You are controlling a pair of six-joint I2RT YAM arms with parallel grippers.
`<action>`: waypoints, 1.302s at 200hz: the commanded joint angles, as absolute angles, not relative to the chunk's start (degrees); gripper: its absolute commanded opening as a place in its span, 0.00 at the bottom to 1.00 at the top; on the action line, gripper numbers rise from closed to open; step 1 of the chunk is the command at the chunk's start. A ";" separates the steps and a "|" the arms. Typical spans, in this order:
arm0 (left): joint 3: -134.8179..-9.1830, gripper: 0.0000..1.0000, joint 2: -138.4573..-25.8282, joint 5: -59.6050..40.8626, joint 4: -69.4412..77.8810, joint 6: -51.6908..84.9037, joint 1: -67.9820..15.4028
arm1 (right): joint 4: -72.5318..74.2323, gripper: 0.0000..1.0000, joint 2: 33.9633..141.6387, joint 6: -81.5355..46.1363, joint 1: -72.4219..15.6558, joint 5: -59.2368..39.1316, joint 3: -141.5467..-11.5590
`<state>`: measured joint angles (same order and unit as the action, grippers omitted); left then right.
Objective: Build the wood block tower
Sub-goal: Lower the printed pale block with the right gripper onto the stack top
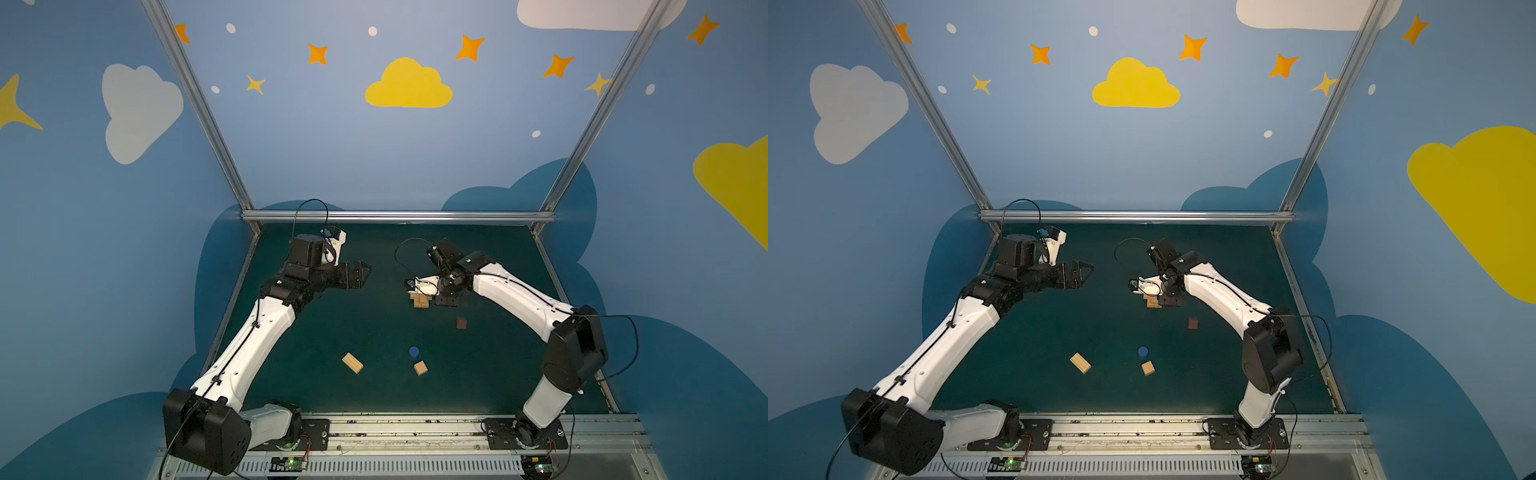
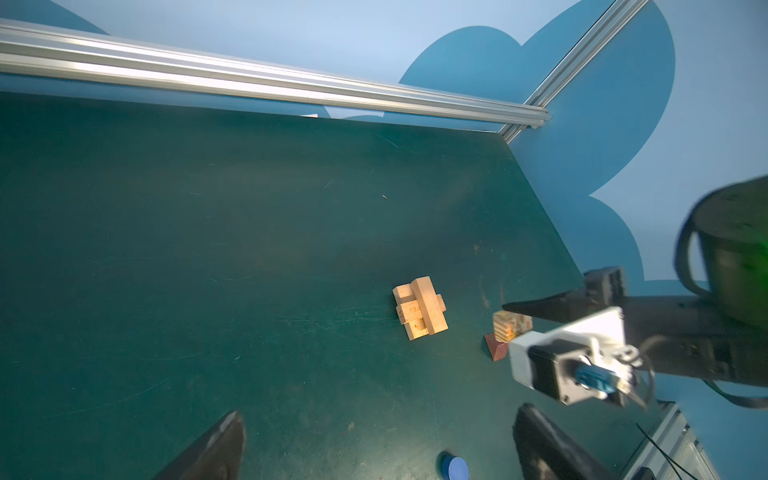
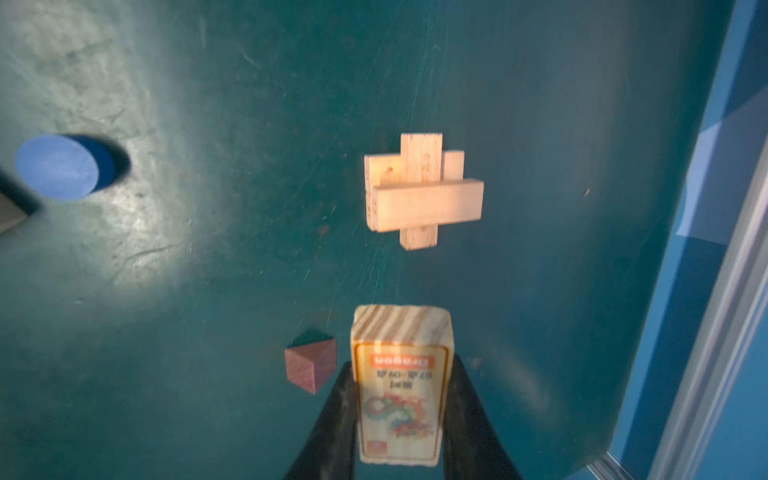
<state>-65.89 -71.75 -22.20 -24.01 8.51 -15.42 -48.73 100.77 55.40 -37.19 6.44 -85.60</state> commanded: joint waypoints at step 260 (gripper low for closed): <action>-64.77 1.00 -68.14 -22.50 -23.01 5.80 -15.42 | -61.70 0.00 123.88 57.13 -36.39 1.08 -109.95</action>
<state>-65.71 -69.54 -22.41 -23.38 6.70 -15.42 -59.83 122.26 56.88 -36.51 1.37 -108.38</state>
